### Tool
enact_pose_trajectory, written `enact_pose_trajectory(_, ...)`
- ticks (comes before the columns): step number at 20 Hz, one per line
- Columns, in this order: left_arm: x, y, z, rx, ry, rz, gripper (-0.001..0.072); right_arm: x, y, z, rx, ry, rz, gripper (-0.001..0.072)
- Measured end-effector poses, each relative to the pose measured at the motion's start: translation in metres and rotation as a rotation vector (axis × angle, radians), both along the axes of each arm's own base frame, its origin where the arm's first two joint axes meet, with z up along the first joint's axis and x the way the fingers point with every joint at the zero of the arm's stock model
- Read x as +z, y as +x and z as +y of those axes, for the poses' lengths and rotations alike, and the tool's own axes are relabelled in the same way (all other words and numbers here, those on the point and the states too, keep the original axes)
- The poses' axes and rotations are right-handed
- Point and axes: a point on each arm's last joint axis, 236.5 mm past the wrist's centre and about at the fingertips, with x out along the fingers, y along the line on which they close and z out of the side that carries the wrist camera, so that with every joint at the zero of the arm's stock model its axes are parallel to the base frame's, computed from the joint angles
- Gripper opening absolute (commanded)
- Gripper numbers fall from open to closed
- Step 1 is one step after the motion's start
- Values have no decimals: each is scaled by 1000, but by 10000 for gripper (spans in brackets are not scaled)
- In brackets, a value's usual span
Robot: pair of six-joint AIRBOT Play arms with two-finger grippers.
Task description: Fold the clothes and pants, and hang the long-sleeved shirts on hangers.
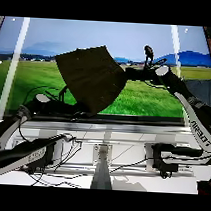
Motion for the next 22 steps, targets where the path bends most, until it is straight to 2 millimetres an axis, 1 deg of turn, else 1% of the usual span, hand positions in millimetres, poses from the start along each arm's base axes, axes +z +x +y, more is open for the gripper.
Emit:
enact_pose_trajectory(1, -2, 0, -9, 11, -13, 0, 681, 0, 1, 0, -2, 0, -1, 43)
enact_pose_trajectory(2, -4, 0, -17, 21, -22, -1, 553, 0, 1, 0, -2, 0, -1, 43)
enact_pose_trajectory(3, -7, 0, -22, 30, -22, -7, 377, 0, 1, 0, -2, 0, -1, 43)
enact_pose_trajectory(5, -13, 7, -28, 44, -9, -40, 91, 0, 1, 0, -3, 0, -2, 44)
enact_pose_trajectory(6, -13, 11, -29, 44, -4, -62, 31, 1, 1, 0, -3, 0, -3, 43)
enact_pose_trajectory(9, -4, 29, -36, 42, -20, -136, 30, 5, -1, -1, 13, -15, -17, 43)
enact_pose_trajectory(10, 3, 37, -39, 44, -33, -162, 30, 9, -3, -2, 27, -27, -29, 43)
enact_pose_trajectory(12, 25, 60, -38, 34, -50, -248, 29, 22, -6, -7, 62, -68, -73, 43)
enact_pose_trajectory(14, 56, 81, -30, 7, -57, -355, 29, 45, -10, -15, 98, -131, -150, 43)
enact_pose_trajectory(15, 76, 93, -22, -6, -52, -425, 29, 59, -11, -19, 108, -158, -195, 43)
enact_pose_trajectory(17, 126, 114, 0, -20, -35, -574, 29, 96, -15, -26, 118, -192, -292, 44)
enact_pose_trajectory(19, 188, 129, 25, -12, -3, -744, 29, 143, -25, -28, 108, -180, -399, 44)
enact_pose_trajectory(20, 224, 135, 40, 8, 23, -847, 29, 172, -34, -27, 95, -146, -455, 44)
enact_pose_trajectory(21, 262, 135, 54, 29, 51, -951, 30, 201, -44, -24, 81, -97, -505, 44)
enact_pose_trajectory(22, 297, 133, 67, 59, 81, -1048, 30, 232, -59, -19, 71, -28, -551, 43)
